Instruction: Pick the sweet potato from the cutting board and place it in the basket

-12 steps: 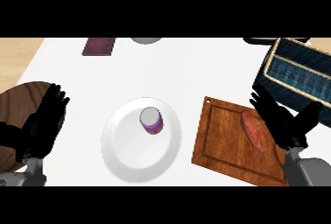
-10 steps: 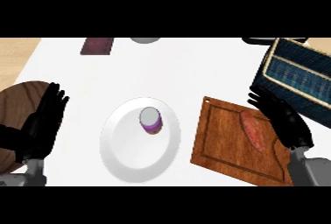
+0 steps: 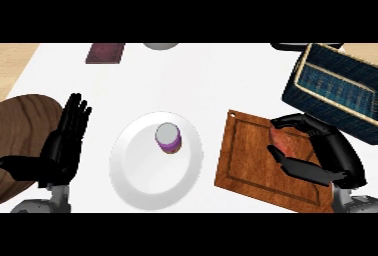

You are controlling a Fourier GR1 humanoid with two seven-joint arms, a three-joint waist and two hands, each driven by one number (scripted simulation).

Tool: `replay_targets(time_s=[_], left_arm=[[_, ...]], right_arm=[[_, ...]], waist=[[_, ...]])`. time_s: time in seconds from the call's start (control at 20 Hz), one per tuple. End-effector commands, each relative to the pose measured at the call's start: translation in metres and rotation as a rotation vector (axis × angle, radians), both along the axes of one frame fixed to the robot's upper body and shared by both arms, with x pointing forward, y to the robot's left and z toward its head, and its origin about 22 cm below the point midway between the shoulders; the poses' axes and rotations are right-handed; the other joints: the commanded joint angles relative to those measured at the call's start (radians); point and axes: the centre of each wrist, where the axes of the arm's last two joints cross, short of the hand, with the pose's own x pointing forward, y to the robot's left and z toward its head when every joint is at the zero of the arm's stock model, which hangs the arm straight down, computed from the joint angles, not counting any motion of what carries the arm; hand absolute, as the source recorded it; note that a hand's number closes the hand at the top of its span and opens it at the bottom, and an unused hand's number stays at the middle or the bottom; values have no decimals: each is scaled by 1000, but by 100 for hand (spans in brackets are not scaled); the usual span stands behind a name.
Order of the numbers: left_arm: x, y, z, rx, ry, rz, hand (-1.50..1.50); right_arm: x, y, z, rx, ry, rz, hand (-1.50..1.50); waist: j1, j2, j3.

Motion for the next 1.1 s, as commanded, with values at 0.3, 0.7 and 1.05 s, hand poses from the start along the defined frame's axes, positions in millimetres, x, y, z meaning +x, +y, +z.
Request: replay_targets(time_s=[0.3, 0.7, 1.05], left_arm=[[-6, -17, 2, 15, -19, -5, 0], [-7, -11, 4, 13, -10, -5, 0], [-8, -28, -6, 19, -28, -43, 0]], right_arm=[[-12, -3, 30, -421, -10, -576, -150], [-20, -23, 104, -971, 285, -554, -150], [-16, 13, 162, -967, 472, -349, -150]], waist=[[-13, -2, -9], [4, 1, -9], [32, 10, -4]])
